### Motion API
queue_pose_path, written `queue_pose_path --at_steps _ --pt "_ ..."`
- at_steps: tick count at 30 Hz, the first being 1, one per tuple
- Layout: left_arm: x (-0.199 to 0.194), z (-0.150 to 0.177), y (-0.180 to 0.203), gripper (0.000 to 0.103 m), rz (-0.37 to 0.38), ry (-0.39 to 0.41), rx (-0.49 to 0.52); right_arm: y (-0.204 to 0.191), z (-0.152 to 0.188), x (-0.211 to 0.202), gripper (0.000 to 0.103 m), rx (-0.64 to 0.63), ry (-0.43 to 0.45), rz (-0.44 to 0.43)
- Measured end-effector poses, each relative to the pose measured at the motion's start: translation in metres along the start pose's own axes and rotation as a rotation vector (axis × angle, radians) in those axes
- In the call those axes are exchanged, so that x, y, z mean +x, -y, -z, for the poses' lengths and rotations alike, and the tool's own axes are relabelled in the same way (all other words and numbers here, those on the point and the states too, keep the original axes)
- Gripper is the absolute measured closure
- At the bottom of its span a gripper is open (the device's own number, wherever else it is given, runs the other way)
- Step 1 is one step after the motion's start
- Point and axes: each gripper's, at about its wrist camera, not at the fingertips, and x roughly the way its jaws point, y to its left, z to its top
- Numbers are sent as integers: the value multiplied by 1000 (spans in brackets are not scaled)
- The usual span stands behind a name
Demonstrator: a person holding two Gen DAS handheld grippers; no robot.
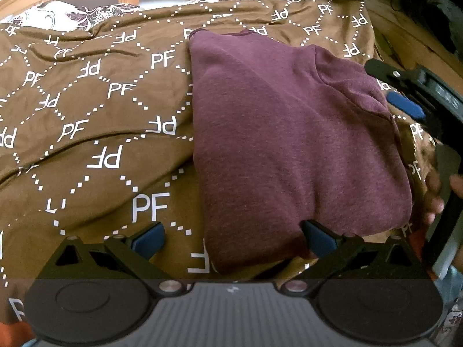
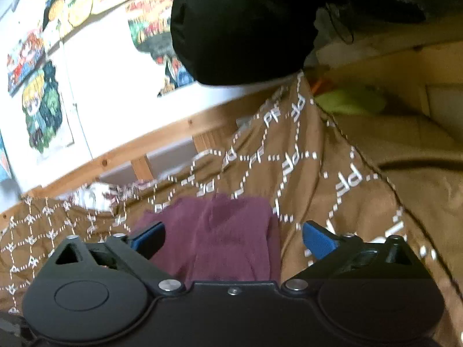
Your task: Fold small clothes
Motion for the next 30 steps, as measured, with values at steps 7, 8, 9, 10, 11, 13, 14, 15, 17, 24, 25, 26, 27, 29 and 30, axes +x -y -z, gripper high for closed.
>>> queue_pose_path --at_steps 7,8,9,10,11,13,14,15,17,24,25,26,27,29,30 --pt "0 1 2 0 -8 5 8 8 -12 28 91 -43 -35 26" --pt "1 1 2 0 -8 5 10 5 -12 30 95 -79 -34 12" --pt "1 1 2 0 -9 6 11 0 -11 31 95 -121 -28 -4" --pt "1 1 2 0 -10 6 12 -5 -11 32 95 -167 -23 -18" --pt "2 1 2 0 -12 6 13 -12 -11 33 95 -220 -16 -31" --pt "2 1 4 0 -16 9 17 -20 -13 36 95 -292 -7 -36" --pt "2 2 4 0 -17 11 18 -19 -14 38 95 -296 -8 -28" --pt "2 1 4 0 -17 12 20 -15 -15 41 95 -278 -14 -20" --pt "3 2 4 0 -17 11 21 -3 -15 46 94 -227 -40 6" --pt "4 2 4 0 -17 13 25 31 -17 49 58 -14 -103 -27" --pt "4 3 4 0 -16 12 24 37 -17 49 55 28 -108 -46" --pt "4 3 4 0 -15 12 24 41 -16 50 54 65 -115 -63" --pt "4 3 3 0 -14 12 24 45 -14 51 53 96 -122 -80" --pt "4 3 4 0 -14 12 23 48 -13 53 45 126 -140 -105" --pt "4 3 3 0 -14 12 23 48 -12 54 44 129 -155 -117"
